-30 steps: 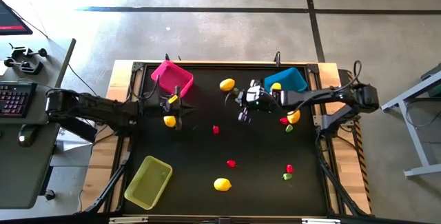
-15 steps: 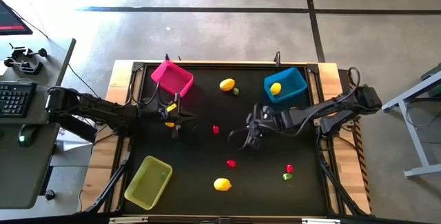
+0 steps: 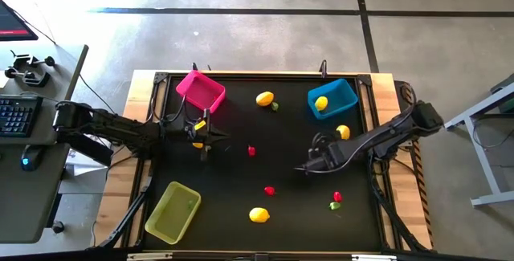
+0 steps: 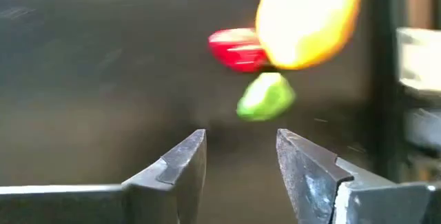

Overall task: Sort produce into baskets
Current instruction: Put the green bell pepper into the yellow bin

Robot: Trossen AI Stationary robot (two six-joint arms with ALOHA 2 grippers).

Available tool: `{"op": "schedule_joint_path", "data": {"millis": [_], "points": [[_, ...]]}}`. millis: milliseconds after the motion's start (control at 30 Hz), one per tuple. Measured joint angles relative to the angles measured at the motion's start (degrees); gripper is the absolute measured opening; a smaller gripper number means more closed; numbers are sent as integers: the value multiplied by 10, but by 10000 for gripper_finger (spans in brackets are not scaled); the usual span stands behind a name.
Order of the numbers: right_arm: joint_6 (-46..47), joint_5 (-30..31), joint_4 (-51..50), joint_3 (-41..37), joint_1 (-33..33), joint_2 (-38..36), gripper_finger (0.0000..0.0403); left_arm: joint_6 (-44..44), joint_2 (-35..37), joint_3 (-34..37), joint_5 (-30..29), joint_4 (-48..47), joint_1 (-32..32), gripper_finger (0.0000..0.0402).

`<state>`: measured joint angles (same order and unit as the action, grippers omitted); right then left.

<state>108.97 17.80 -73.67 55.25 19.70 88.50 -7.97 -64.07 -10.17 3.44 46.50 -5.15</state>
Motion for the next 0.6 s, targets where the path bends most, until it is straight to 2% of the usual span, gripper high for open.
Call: {"op": "schedule_joint_path", "data": {"millis": [100, 300, 600], "points": [[45, -23, -5, -21, 0, 3, 169, -1, 0, 0, 0, 0, 0, 0], [69, -38, 61, -86, -5, 4, 169, -1, 0, 0, 0, -2, 0, 0], [46, -47, 147, -143, -31, 4, 169, -1, 0, 0, 0, -2, 0, 0]]}}
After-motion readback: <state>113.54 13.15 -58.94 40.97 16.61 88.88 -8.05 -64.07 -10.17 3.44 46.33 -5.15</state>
